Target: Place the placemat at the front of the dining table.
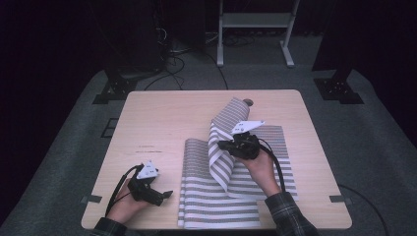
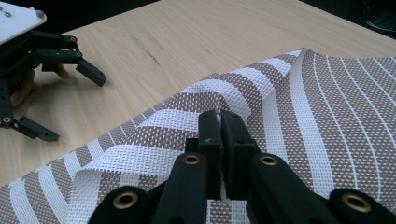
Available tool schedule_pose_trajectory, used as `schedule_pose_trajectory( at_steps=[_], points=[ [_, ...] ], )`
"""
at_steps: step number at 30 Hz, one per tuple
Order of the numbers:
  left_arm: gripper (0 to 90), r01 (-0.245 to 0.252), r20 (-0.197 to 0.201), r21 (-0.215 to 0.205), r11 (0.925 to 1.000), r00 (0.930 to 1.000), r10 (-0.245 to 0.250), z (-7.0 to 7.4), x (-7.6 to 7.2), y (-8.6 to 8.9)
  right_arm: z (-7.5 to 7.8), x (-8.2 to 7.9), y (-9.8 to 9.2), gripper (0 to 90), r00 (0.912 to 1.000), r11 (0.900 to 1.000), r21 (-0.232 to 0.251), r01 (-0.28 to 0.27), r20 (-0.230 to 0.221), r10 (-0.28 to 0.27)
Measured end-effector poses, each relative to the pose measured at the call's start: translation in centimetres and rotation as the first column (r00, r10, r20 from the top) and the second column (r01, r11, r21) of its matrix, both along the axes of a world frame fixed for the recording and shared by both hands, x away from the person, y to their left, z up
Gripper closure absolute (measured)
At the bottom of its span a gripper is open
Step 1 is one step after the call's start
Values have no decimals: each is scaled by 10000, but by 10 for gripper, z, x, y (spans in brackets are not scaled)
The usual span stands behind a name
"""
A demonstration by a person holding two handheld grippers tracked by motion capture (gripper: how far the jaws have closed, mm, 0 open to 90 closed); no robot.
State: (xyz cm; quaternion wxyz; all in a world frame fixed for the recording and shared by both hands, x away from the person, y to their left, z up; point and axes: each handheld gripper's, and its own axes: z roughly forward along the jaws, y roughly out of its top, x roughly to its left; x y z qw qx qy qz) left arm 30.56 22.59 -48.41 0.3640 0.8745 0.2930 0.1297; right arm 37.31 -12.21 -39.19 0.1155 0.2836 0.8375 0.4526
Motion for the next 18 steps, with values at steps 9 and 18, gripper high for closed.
schedule_pose_trajectory(
  at_steps=[9, 18],
  points=[
    [0, -3, 3, 3, 10000, 10000, 3, 0, 0, 0, -1, 1, 19, 874, 9995, 9995, 13, -328, -26, 328],
    [0, -7, 2, -2, 10000, 10000, 7, 0, 0, 0, 1, 0, 38, 874, 9976, 9976, 70, -690, -10, 691]
  ],
)
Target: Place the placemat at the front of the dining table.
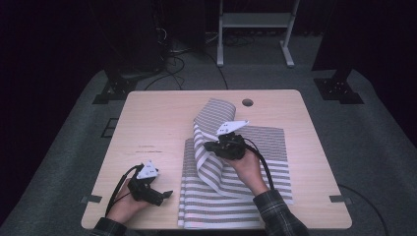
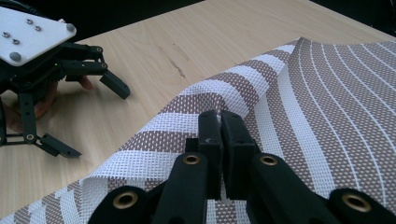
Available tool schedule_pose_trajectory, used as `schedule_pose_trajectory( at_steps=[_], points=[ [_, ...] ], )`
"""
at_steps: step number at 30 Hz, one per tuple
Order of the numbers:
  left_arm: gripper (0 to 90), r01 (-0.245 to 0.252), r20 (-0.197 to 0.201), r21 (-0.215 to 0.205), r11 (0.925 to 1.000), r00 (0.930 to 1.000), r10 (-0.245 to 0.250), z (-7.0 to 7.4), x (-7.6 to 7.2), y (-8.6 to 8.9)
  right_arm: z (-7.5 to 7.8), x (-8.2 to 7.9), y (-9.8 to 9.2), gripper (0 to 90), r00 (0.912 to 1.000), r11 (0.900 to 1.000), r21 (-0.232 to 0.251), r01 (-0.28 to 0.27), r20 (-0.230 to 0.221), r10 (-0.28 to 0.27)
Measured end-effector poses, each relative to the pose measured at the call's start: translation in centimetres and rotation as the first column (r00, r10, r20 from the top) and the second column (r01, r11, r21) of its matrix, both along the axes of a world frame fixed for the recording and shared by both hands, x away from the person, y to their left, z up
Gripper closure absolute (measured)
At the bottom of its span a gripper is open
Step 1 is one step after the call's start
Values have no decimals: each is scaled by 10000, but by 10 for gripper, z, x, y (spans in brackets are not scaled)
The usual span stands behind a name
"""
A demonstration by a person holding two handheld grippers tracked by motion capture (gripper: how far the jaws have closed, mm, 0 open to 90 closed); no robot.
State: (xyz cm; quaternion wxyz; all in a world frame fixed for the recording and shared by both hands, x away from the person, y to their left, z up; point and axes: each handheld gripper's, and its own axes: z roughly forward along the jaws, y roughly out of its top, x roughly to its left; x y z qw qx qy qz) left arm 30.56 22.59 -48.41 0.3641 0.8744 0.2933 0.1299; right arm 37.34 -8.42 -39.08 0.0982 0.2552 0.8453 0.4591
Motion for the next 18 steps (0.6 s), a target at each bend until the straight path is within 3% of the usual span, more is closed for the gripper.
schedule_pose_trajectory(
  at_steps=[18],
  points=[
    [0, 3, -13, 4, 10000, 10000, -3, 0, 0, 0, -7, -3, 38, 874, 9976, 9976, 37, -689, -109, 690]
  ],
)
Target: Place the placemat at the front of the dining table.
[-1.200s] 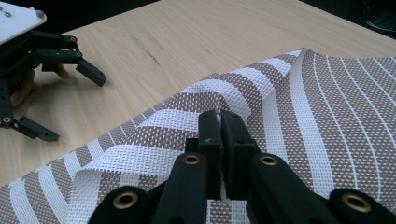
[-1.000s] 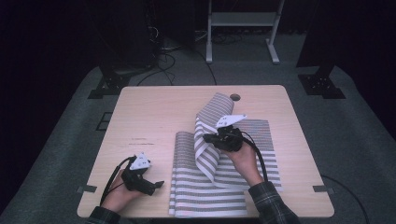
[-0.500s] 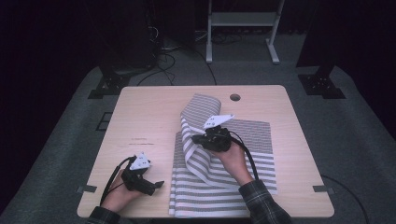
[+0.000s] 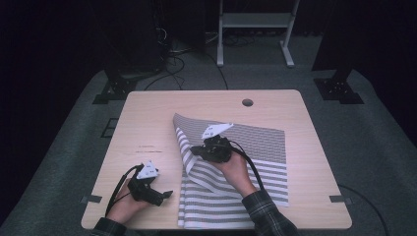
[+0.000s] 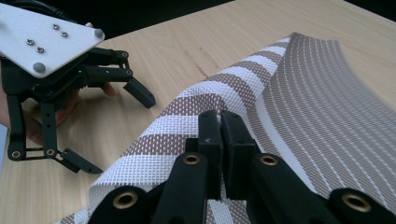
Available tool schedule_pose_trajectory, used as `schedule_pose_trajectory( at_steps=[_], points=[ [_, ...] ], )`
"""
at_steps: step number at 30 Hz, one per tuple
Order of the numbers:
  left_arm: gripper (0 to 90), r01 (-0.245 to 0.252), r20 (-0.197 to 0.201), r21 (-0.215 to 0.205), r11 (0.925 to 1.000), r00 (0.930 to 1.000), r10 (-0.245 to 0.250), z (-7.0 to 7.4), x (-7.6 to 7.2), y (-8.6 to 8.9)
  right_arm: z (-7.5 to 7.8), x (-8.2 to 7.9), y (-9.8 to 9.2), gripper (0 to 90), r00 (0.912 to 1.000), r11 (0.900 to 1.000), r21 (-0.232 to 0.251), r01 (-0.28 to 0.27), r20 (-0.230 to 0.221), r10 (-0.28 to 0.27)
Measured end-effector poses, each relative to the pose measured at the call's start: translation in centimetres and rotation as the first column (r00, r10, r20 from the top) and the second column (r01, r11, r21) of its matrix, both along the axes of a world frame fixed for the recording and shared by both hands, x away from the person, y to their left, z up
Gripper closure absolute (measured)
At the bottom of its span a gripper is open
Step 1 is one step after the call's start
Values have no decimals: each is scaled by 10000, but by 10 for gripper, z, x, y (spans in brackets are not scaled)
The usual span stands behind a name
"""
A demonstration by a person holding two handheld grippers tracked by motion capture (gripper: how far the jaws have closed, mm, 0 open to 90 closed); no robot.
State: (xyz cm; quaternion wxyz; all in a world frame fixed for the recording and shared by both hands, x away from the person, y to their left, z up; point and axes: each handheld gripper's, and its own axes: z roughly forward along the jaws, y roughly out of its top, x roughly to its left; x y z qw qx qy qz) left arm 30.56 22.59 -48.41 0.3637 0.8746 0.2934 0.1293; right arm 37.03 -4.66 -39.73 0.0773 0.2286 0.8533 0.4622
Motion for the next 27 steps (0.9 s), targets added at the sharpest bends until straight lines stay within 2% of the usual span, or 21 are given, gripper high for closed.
schedule_pose_trajectory(
  at_steps=[19, 23, 27],
  points=[
    [0, -3, 22, -15, 10000, 10000, 3, 0, 0, 0, -32, 2, 33, 862, 9988, 9980, -521, -356, -346, 338],
    [0, -2, 24, -12, 10000, 10000, 2, 0, 0, 0, -37, 1, 39, 835, 9982, 9969, -656, -444, -419, 417],
    [0, -1, 22, -11, 10000, 10000, 1, 0, 0, 0, -38, 0, 42, 771, 9974, 9972, -520, -540, -510, 513]
  ],
)
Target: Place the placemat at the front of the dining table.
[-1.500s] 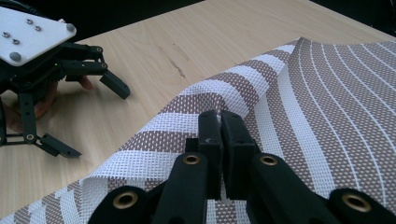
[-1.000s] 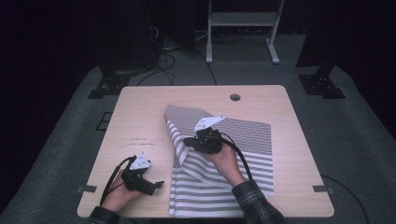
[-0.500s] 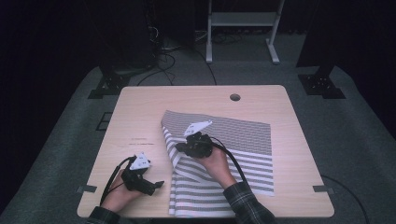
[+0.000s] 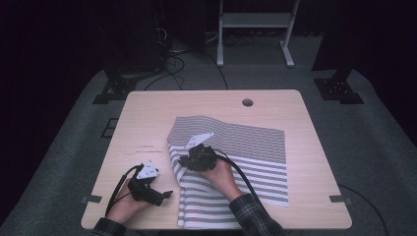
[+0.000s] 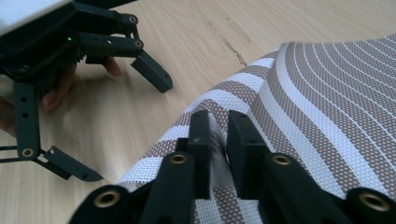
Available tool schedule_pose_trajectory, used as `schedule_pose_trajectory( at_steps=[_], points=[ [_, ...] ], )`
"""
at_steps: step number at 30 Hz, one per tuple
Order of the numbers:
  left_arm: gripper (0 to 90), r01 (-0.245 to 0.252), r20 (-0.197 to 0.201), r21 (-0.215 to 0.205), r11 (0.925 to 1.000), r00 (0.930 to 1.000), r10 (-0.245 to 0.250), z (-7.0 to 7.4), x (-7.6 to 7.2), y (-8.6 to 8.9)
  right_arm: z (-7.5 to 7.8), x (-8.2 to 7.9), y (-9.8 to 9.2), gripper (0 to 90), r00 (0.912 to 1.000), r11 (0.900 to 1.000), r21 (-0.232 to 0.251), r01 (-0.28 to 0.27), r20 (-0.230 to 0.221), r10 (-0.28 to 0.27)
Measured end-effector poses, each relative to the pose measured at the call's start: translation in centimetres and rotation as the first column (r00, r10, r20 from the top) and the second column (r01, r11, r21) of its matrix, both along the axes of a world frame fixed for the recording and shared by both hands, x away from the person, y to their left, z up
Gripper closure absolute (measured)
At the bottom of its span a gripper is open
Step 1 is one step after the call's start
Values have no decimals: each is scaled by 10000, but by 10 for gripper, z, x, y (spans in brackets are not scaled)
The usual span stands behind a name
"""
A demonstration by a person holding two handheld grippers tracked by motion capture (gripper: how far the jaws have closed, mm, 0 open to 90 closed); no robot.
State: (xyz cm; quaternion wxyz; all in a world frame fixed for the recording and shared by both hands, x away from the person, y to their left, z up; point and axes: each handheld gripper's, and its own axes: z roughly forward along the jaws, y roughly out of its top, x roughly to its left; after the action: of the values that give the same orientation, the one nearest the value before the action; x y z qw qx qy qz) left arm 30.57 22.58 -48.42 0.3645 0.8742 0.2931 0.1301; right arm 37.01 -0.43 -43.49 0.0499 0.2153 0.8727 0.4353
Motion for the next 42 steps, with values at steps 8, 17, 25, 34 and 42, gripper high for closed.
schedule_pose_trajectory(
  at_steps=[8, 17, 25, 34, 42],
  points=[
    [0, 6, -3, 5, 10000, 10000, -6, 0, 0, 0, 8, -5, 1, 541, 9999, 9997, 243, -70, 97, 68],
    [0, 4, -18, 14, 10000, 10000, -4, 0, 0, 0, 21, -9, -14, 396, 9998, 9989, 449, 164, 79, -167],
    [0, 6, -21, 14, 10000, 10000, -6, 0, 0, 0, 25, -14, -41, 284, 9979, 9980, 48, 629, 128, -629],
    [0, 2, -23, 10, 10000, 10000, -2, 0, 0, 0, 25, -19, -79, 139, 9899, 9895, -326, 1409, 179, -1404],
    [0, 6, -15, 20, 10000, 10000, -6, 0, 0, 0, 24, -25, -114, 96, 9781, 9776, -319, 2081, 119, -2078]
  ],
)
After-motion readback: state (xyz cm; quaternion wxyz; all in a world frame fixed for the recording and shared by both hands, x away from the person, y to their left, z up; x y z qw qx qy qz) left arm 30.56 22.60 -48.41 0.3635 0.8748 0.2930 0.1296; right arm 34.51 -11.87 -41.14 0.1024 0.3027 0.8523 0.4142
